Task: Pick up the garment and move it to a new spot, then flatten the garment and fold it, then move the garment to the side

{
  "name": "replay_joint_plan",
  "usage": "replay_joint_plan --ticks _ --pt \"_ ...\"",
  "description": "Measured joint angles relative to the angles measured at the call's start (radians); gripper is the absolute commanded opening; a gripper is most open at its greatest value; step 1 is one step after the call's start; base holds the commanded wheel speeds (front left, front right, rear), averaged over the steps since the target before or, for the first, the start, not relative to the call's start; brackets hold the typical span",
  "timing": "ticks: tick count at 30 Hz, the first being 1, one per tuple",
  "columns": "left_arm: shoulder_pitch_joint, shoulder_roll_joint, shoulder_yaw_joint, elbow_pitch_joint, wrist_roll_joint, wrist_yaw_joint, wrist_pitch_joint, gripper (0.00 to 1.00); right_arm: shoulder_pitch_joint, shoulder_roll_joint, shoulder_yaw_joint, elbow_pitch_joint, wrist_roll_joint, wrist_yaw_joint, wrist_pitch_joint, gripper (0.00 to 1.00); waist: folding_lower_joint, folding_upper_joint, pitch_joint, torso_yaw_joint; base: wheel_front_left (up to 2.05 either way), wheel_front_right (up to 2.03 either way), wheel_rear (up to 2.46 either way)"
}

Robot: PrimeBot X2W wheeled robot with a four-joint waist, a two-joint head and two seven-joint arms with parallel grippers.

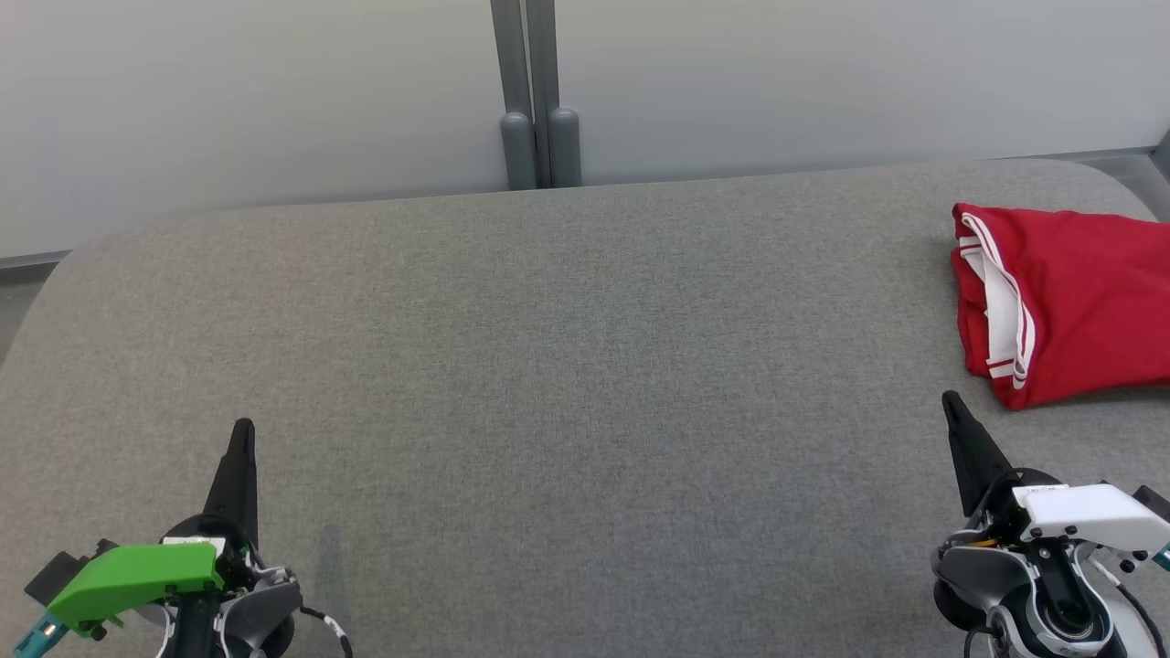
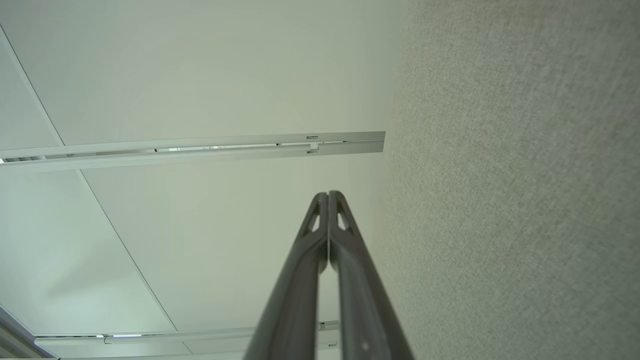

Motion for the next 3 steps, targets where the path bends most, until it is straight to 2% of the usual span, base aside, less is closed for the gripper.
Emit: replay_joint_plan --ticks 3 --pt "0.0 0.0 0.0 0.0 0.0 0.0 0.0 0.0 0.0 0.0 0.0 0.0 0.0 0.0 0.0 0.0 0.0 0.0 0.0 0.0 0.0 0.0 0.0"
